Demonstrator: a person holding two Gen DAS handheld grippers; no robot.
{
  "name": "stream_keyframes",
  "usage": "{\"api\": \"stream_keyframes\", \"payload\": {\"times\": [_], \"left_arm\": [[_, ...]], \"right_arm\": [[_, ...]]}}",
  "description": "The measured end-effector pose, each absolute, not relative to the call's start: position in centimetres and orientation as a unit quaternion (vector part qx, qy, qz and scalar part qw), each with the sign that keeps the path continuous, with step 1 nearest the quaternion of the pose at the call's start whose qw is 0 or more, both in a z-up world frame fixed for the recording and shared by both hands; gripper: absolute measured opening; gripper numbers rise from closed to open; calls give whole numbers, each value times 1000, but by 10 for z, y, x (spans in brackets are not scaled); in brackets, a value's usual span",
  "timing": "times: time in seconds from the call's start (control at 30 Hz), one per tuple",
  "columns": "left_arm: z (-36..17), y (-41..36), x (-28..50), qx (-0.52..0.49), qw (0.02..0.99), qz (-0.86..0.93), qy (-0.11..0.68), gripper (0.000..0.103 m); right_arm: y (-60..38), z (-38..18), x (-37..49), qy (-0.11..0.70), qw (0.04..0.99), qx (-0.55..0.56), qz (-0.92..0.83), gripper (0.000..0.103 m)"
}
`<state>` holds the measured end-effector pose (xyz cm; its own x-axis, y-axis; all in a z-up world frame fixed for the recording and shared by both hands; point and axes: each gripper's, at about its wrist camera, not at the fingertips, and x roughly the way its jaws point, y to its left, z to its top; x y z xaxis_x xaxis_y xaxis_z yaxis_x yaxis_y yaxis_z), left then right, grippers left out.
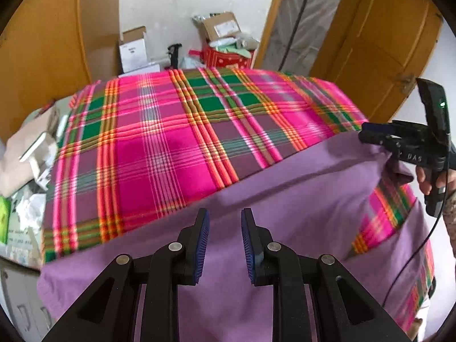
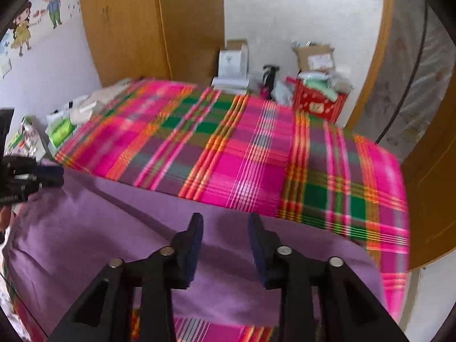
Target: Fold clothes
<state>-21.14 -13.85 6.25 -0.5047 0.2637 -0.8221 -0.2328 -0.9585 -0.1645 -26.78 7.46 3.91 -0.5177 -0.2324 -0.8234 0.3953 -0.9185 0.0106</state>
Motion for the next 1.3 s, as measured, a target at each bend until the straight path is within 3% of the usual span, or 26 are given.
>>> {"api": "stream_keyframes", "payload": {"times": [0.37,0.77,0.93,1.03,1.07,1.13,1.3], "left_arm": [[25,-119,-241,-509,201,836,49,24],[22,-96,-234,-483,177,845,149,27],[22,-98,-232,-485,194,844,126,27],[22,-95,-229,-482,198,843,132,24],[22,-93,-227,-481,200,843,136,20],[21,-89,-226,-482,201,840,146,5],[24,-88,-231,-479,182,846,146,1]], "right_arm": [[60,-10,-302,120,248,500,-821,57],[49,-15,-302,141,261,497,-815,62],[48,-13,-296,144,273,495,-812,50],[47,-12,-290,143,289,493,-808,29],[46,-12,-287,142,295,494,-806,11],[41,-10,-282,158,291,487,-808,8],[38,1,-279,166,268,459,-830,5]]}}
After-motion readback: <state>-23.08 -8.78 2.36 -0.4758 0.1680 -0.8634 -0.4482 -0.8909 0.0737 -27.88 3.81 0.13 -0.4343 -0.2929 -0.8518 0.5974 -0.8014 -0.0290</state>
